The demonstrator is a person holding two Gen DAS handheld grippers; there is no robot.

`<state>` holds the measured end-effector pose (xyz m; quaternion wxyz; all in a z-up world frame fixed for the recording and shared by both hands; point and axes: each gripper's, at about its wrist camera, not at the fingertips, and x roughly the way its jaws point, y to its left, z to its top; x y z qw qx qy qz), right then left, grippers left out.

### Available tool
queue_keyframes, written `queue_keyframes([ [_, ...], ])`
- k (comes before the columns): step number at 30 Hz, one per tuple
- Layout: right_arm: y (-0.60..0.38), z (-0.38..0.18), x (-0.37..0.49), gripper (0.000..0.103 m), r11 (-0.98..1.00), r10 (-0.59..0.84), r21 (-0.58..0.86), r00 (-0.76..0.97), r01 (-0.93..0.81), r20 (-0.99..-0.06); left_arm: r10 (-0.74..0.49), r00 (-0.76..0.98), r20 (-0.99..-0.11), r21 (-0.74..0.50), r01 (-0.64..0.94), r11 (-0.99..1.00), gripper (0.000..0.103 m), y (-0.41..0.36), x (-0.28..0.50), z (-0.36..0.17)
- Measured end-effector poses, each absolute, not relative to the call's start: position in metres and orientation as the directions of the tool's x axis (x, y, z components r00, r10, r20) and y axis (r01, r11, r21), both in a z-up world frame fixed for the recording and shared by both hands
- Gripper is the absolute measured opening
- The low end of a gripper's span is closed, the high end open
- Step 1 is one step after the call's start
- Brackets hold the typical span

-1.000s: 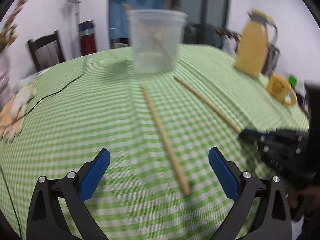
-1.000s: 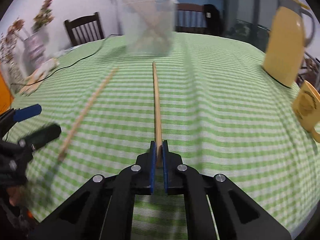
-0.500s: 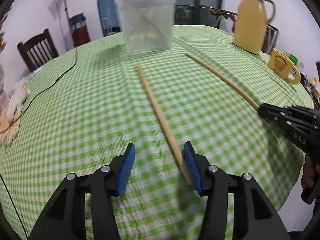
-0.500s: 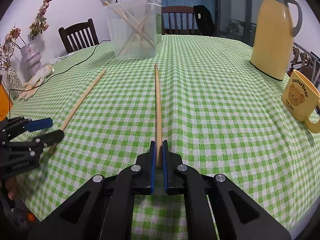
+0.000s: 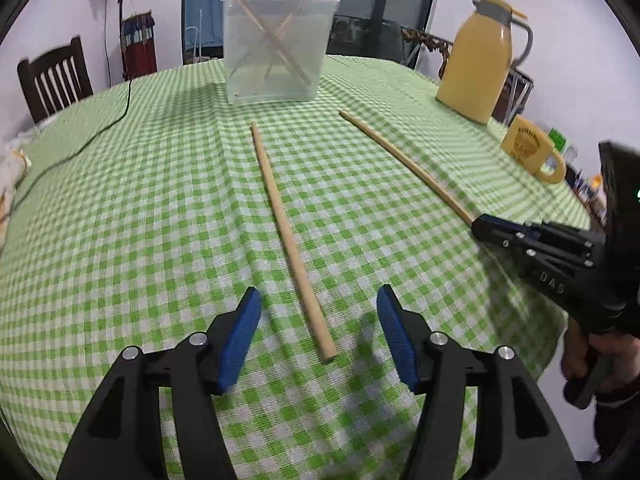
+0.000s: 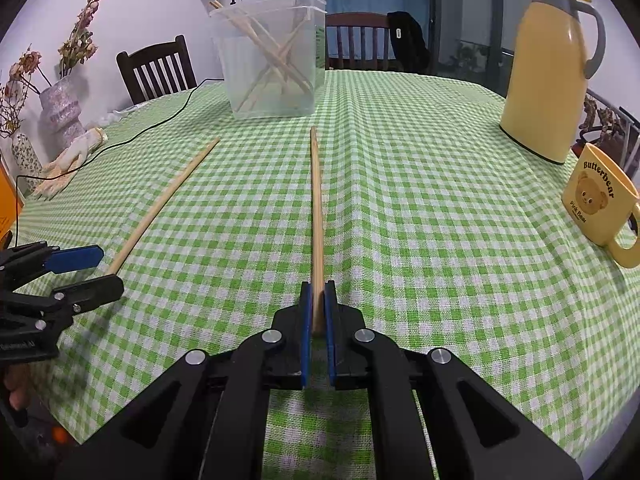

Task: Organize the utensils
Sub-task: 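Lower the left tool onto another chopstick and close it, then lift both held chopsticks off the table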

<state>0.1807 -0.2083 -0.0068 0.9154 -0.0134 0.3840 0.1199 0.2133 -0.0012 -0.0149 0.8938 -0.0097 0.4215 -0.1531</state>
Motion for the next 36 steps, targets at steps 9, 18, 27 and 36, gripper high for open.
queue_keyframes([
  [9, -0.201, -0.001, 0.176, 0.006, 0.964, 0.236, 0.072, 0.692, -0.257, -0.682, -0.352, 0.562, -0.749, -0.217, 0.294, 0.931, 0.056, 0.004, 0.212, -0.010],
  [18, -0.208, -0.005, 0.178, 0.006, 0.960, 0.259, 0.104, 0.688, -0.259, -0.678, -0.109, 0.635, -0.765, 0.056, 0.233, 0.971, 0.018, -0.017, 0.201, -0.016],
  [27, -0.206, 0.005, 0.169, 0.006, 0.954, 0.273, 0.091, 0.706, -0.284, -0.654, -0.122, 0.655, -0.746, 0.000, 0.183, 0.983, 0.004, -0.003, 0.196, -0.001],
  [36, -0.201, 0.022, 0.156, 0.006, 0.954, 0.267, 0.059, 0.739, -0.296, -0.618, -0.163, 0.700, -0.696, -0.034, 0.194, 0.980, 0.003, 0.003, 0.180, 0.028],
])
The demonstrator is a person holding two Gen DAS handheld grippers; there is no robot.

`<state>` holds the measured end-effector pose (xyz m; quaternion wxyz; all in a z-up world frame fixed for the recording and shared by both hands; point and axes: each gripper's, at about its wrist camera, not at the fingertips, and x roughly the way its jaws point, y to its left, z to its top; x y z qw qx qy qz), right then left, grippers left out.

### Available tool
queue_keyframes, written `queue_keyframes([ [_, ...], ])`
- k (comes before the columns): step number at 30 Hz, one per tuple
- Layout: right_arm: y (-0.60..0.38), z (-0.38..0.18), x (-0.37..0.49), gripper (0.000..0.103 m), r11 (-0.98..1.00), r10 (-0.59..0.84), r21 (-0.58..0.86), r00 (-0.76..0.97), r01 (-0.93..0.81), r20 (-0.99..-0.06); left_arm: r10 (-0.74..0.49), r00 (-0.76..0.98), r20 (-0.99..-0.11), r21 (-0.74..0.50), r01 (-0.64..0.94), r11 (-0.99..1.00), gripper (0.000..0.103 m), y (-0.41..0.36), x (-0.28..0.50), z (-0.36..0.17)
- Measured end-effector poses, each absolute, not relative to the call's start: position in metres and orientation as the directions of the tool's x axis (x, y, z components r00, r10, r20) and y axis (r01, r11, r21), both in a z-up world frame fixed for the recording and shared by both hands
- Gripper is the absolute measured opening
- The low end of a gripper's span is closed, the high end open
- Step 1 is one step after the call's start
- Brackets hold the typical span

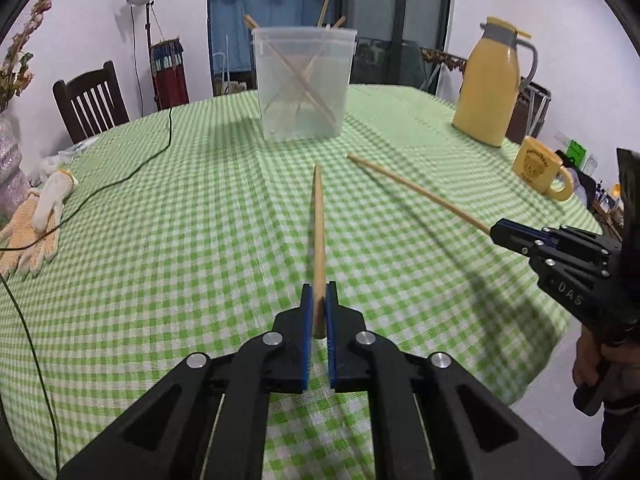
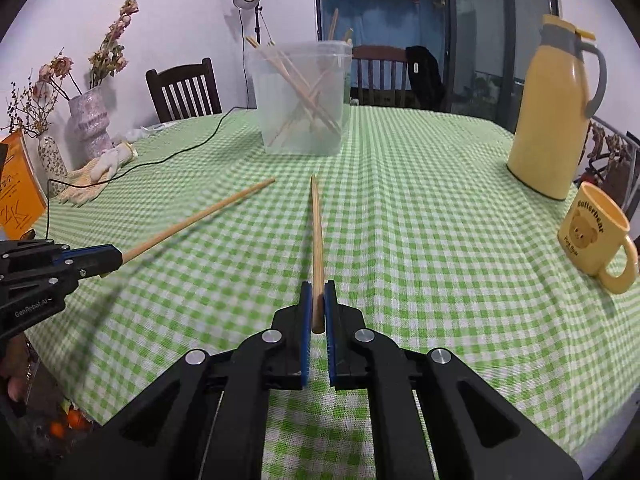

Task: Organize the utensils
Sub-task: 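Lift both held chopsticks off the table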

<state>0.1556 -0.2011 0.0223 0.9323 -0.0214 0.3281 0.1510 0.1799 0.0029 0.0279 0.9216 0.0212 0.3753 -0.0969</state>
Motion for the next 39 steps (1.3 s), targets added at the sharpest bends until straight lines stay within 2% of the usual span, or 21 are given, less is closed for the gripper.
queue_keyframes([
  [19, -0.190, 0.058, 0.135, 0.006, 0.949, 0.259, -0.015, 0.803, -0.316, -0.537, -0.219, 0.794, -0.567, -0.063, 0.223, 0.973, 0.000, 0.028, 0.147, 0.097],
  [22, -0.189, 0.063, 0.133, 0.006, 0.947, 0.261, -0.024, 0.810, -0.320, -0.526, -0.243, 0.781, -0.576, -0.098, 0.229, 0.969, 0.000, 0.034, 0.149, 0.095],
  [27, -0.190, 0.059, 0.132, 0.006, 0.948, 0.255, -0.026, 0.807, -0.317, -0.533, -0.328, 0.680, -0.656, -0.173, 0.288, 0.942, 0.000, 0.039, 0.153, 0.060],
  [28, -0.191, 0.059, 0.131, 0.006, 0.949, 0.253, -0.025, 0.807, -0.314, -0.534, -0.341, 0.657, -0.673, -0.192, 0.290, 0.938, 0.007, 0.038, 0.153, 0.050],
  [29, -0.192, 0.058, 0.131, 0.006, 0.950, 0.251, -0.022, 0.806, -0.311, -0.536, -0.361, 0.626, -0.691, -0.211, 0.303, 0.929, 0.023, 0.036, 0.153, 0.039],
  [31, -0.193, 0.056, 0.131, 0.006, 0.952, 0.251, -0.014, 0.803, -0.306, -0.541, -0.367, 0.587, -0.722, -0.206, 0.324, 0.923, 0.034, 0.030, 0.152, 0.020],
  [36, -0.198, 0.052, 0.128, 0.006, 0.955, 0.251, 0.004, 0.800, -0.297, -0.545, -0.333, 0.565, -0.755, -0.161, 0.333, 0.929, 0.031, 0.025, 0.149, -0.005],
  [39, -0.199, 0.049, 0.129, 0.006, 0.956, 0.251, 0.012, 0.797, -0.293, -0.549, -0.337, 0.562, -0.755, -0.177, 0.320, 0.931, 0.018, 0.031, 0.153, -0.006],
])
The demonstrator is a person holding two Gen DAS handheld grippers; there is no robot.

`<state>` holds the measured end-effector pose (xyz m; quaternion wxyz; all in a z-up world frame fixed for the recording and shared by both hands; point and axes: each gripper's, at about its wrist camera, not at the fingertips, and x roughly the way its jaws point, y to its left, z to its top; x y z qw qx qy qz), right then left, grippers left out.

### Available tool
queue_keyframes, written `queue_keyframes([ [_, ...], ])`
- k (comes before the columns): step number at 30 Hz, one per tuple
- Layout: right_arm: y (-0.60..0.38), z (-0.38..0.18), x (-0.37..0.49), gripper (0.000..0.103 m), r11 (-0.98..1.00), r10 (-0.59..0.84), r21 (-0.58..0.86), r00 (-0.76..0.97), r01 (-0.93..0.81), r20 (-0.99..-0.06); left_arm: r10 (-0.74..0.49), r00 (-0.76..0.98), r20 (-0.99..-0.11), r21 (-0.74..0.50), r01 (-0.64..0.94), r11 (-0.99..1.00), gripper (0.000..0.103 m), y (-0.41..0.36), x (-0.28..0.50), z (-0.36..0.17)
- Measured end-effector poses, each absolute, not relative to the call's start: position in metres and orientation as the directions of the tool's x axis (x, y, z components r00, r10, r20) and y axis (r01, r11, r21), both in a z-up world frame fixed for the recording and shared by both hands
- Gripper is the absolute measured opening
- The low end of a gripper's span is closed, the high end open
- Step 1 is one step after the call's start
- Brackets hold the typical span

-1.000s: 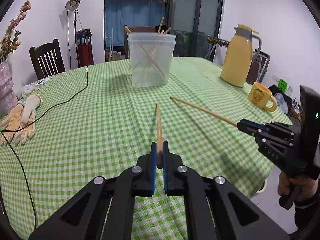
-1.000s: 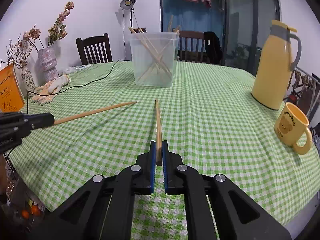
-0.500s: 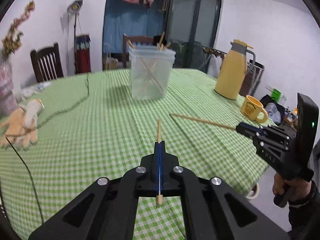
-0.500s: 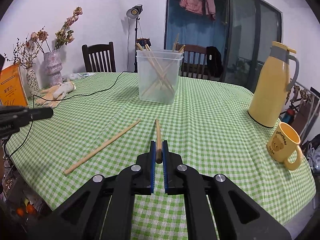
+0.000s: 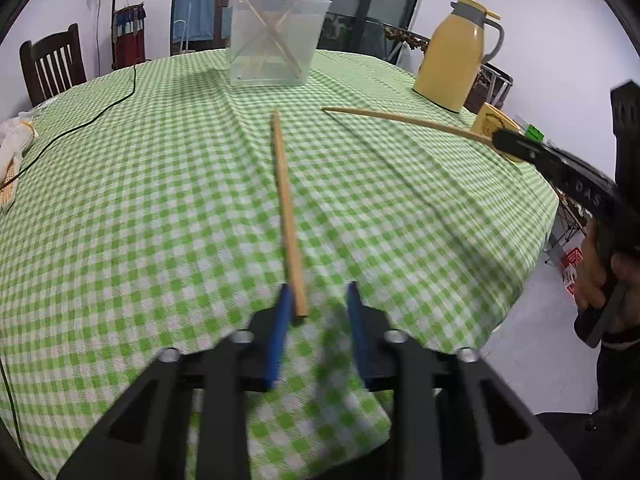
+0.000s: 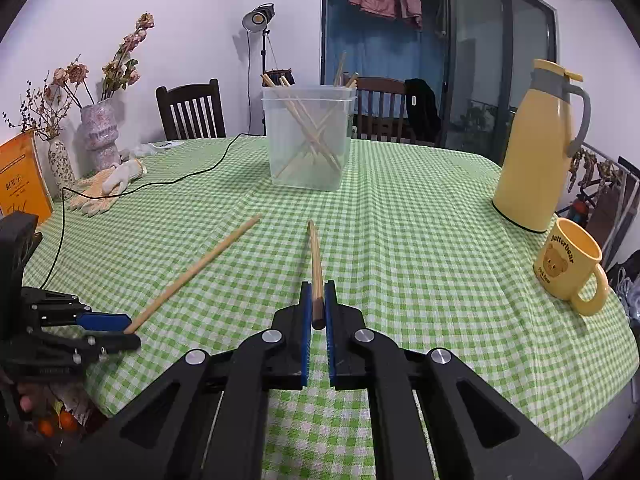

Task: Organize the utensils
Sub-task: 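Lift both held chopsticks off the table, then carry both held chopsticks toward the clear plastic container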

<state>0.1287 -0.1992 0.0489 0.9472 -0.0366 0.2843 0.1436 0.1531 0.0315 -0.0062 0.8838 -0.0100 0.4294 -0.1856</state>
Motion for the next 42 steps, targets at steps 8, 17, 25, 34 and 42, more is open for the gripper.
queue_keyframes([
  [8, -0.202, 0.044, 0.130, 0.006, 0.954, 0.265, 0.033, 0.790, -0.297, -0.553, -0.181, 0.592, -0.785, 0.004, 0.298, 0.955, 0.005, 0.018, 0.149, -0.006],
  [17, -0.202, 0.047, 0.131, 0.006, 0.951, 0.273, 0.027, 0.792, -0.309, -0.546, -0.150, 0.656, -0.740, 0.017, 0.241, 0.970, 0.003, 0.025, 0.147, 0.028],
  [25, -0.200, 0.066, 0.127, 0.006, 0.948, 0.273, -0.007, 0.821, -0.319, -0.502, -0.176, 0.720, -0.671, 0.000, 0.238, 0.971, 0.003, 0.047, 0.144, 0.073],
  [34, -0.198, 0.087, 0.124, 0.006, 0.938, 0.279, -0.059, 0.843, -0.342, -0.461, -0.222, 0.756, -0.616, -0.008, 0.275, 0.961, 0.003, 0.060, 0.146, 0.118],
  [42, -0.196, 0.106, 0.129, 0.006, 0.932, 0.293, -0.070, 0.852, -0.356, -0.433, -0.294, 0.774, -0.561, -0.103, 0.287, 0.952, 0.003, 0.085, 0.160, 0.153],
])
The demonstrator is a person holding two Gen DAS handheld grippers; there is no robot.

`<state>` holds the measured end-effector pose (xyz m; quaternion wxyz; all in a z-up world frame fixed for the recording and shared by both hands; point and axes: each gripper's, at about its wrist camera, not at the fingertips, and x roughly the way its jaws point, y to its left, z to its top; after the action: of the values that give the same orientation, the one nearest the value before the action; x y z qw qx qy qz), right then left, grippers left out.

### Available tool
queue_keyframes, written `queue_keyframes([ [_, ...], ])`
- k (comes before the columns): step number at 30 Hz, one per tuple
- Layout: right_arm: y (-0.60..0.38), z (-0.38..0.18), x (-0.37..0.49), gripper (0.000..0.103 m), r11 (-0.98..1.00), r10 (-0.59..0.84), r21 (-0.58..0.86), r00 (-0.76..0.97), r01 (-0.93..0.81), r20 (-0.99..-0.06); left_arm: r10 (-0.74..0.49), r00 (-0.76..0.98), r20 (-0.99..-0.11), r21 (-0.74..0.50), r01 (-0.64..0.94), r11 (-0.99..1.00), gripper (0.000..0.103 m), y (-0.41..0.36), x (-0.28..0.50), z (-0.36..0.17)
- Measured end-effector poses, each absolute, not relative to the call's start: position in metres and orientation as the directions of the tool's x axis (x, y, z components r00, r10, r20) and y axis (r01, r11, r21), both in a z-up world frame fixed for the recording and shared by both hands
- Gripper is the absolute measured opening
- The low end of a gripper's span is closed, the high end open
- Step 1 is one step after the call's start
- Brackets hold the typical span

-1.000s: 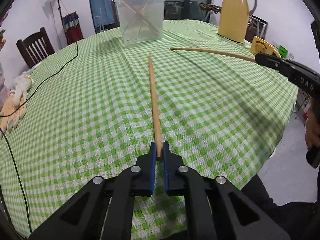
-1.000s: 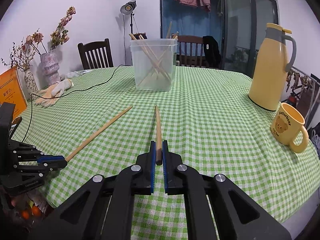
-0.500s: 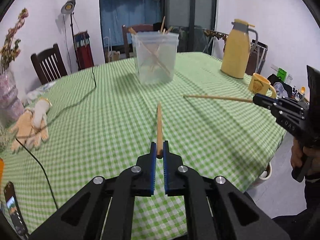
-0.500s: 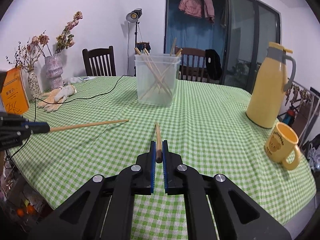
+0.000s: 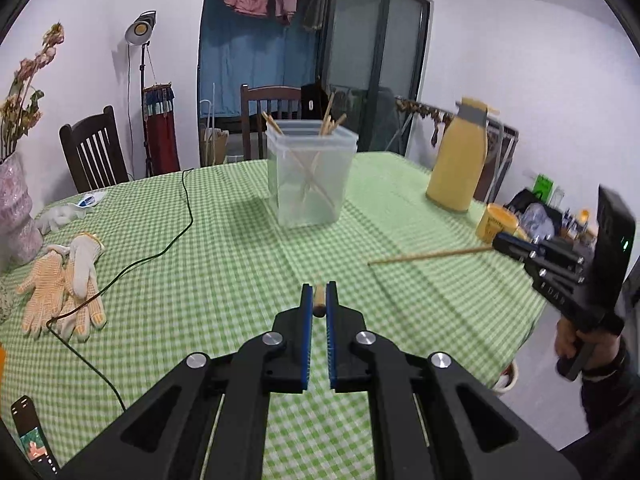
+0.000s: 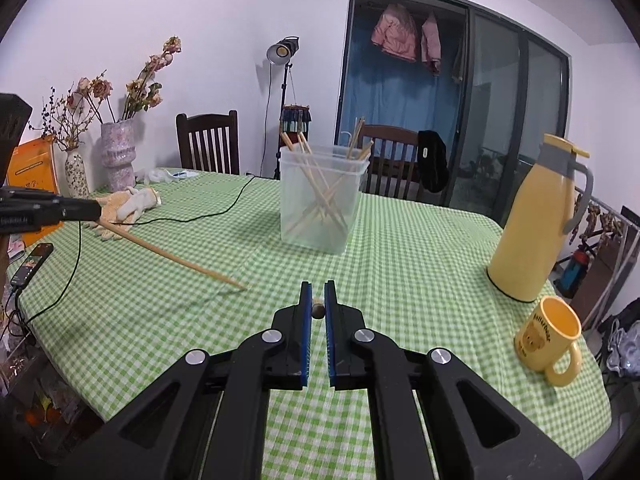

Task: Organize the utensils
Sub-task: 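Carry both held chopsticks toward the clear plastic container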

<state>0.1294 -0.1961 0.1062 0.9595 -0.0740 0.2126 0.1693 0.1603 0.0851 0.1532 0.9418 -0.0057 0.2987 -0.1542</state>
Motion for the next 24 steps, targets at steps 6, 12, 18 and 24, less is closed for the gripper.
queue_keyframes([
  [6, -0.194, 0.121, 0.135, 0.006, 0.924, 0.320, -0.061, 0.849, -0.378, -0.420, -0.299, 0.800, -0.520, -0.091, 0.296, 0.951, 0.003, 0.088, 0.169, 0.174],
  [12, -0.190, 0.139, 0.152, 0.006, 0.913, 0.348, -0.056, 0.841, -0.405, -0.415, -0.312, 0.803, -0.508, -0.086, 0.313, 0.946, 0.003, 0.083, 0.193, 0.186],
  [18, -0.184, 0.158, 0.185, 0.006, 0.888, 0.398, -0.040, 0.809, -0.458, -0.432, -0.352, 0.787, -0.506, -0.085, 0.361, 0.929, 0.003, 0.079, 0.231, 0.199],
  [24, -0.177, 0.170, 0.220, 0.006, 0.865, 0.436, -0.010, 0.760, -0.502, -0.482, -0.363, 0.773, -0.520, -0.112, 0.360, 0.926, 0.003, 0.084, 0.265, 0.205],
])
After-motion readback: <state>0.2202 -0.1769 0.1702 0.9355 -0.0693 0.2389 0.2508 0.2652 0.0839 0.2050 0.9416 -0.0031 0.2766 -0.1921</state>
